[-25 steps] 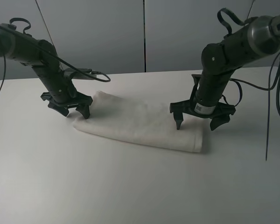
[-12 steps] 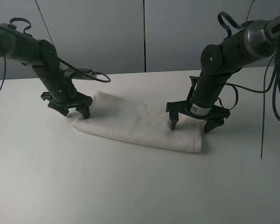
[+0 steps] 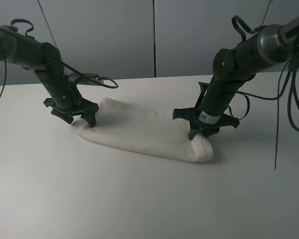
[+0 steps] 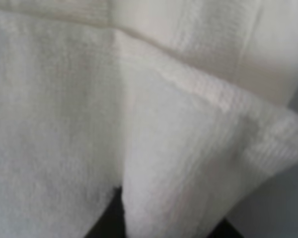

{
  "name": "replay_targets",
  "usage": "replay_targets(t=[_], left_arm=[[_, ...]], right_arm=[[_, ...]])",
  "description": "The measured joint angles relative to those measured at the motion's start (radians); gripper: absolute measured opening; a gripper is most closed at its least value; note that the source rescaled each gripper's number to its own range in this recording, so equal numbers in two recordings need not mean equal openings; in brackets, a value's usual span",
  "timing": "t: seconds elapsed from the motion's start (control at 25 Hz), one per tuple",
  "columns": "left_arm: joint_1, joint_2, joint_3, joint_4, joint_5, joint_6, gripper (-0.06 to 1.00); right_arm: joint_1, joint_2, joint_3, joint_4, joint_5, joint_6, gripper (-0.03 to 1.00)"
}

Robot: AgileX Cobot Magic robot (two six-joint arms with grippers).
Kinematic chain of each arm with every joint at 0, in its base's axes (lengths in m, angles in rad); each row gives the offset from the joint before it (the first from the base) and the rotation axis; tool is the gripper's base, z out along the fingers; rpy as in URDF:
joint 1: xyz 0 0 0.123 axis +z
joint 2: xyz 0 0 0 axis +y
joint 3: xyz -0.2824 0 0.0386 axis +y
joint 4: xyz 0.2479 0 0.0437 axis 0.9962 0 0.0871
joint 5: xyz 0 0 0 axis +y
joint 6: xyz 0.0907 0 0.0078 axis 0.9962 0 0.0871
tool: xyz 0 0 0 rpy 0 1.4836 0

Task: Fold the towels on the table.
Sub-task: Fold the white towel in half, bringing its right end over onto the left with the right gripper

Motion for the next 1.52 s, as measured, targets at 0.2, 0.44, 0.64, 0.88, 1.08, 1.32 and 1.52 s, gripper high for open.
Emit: replay_targets(t=[0.2,0.44,0.64,0.88,1.08,1.32,1.52], left_arm=[[0.0,0.0,0.0,0.004,0.0,0.0,0.93],[0.0,0.0,0.0,0.006,0.0,0.0,0.93],[0.0,0.0,-0.002,0.015,0.004,0.0,0.93],[0.0,0.0,-0.005,0.028,0.01,0.0,0.93],[0.0,0.0,-0.005,0.037,0.012,0.0,0.93],[0.0,0.0,-0.005,0.051,0.016,-0.002,0.93],[0.0,0.006,-0.005,0.053,0.018,-0.002,0.93]], right_arm=[[0.0,0.001,0.0,0.057,-0.005,-0.077,0.01],[0.0,-0.001,0.0,0.062,-0.007,-0.092,0.01],[0.0,-0.046,0.01,0.062,-0.001,-0.096,0.01],[0.0,-0.182,0.011,0.145,0.015,-0.151,0.01],[0.0,-0.239,0.011,0.383,0.017,-0.32,0.01],[0.0,-0.241,0.001,0.741,0.025,-0.56,0.01],[0.03,-0.241,-0.003,0.937,0.012,-0.718,0.01]])
